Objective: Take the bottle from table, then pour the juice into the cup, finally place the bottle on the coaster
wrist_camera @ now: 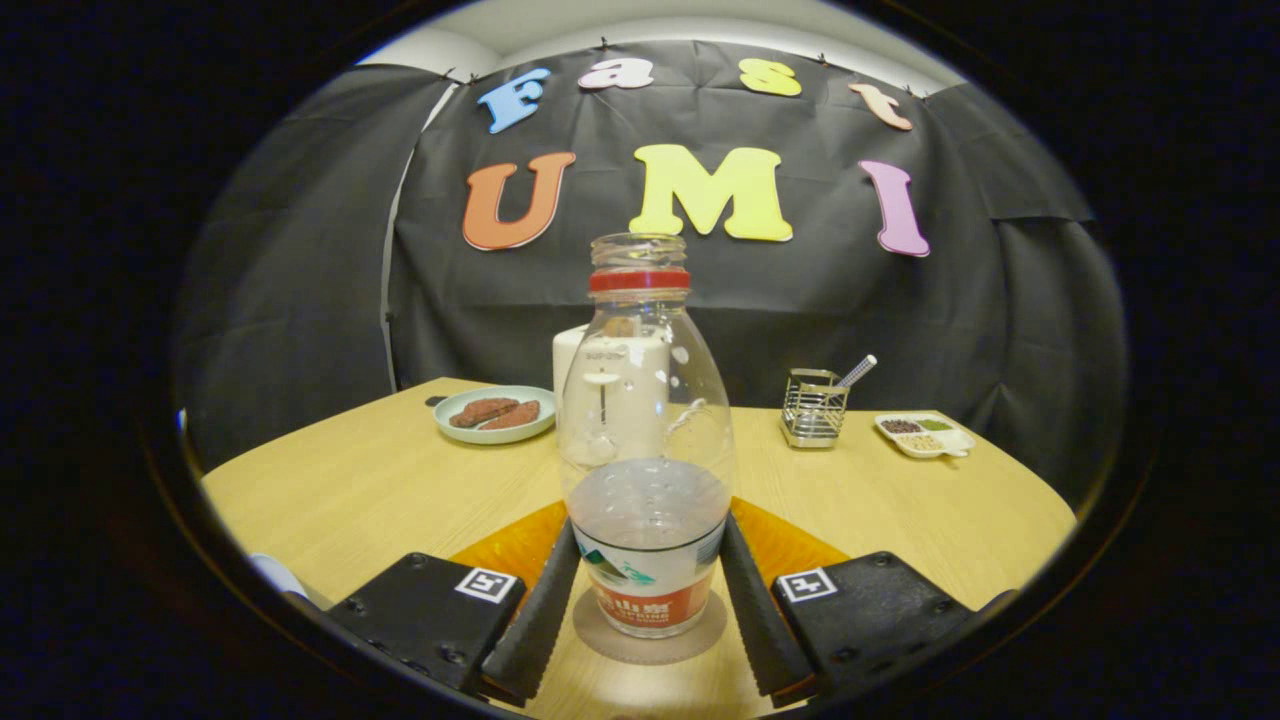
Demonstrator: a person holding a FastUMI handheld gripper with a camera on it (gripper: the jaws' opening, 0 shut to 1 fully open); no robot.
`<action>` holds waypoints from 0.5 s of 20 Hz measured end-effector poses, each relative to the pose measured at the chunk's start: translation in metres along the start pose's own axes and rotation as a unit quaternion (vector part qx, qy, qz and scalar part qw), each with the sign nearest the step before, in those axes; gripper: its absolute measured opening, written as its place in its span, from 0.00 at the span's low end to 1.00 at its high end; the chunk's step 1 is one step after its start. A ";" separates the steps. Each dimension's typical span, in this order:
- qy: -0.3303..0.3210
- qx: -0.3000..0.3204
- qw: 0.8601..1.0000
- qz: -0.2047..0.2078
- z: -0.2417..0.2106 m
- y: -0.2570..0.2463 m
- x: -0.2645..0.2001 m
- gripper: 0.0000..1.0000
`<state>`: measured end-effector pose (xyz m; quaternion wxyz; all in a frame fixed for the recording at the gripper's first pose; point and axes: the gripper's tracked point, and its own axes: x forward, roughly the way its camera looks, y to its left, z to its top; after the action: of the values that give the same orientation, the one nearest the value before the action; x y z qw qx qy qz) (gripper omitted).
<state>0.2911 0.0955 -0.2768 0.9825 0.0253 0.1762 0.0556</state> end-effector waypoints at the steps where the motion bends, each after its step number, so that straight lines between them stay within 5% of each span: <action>1: 0.001 0.002 1.000 -0.002 0.000 -0.001 0.000 0.81; 10: 0.001 0.007 1.000 -0.007 0.000 -0.002 -0.002 0.96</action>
<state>0.2899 0.0931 -0.2760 0.9825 0.0308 0.1774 0.0477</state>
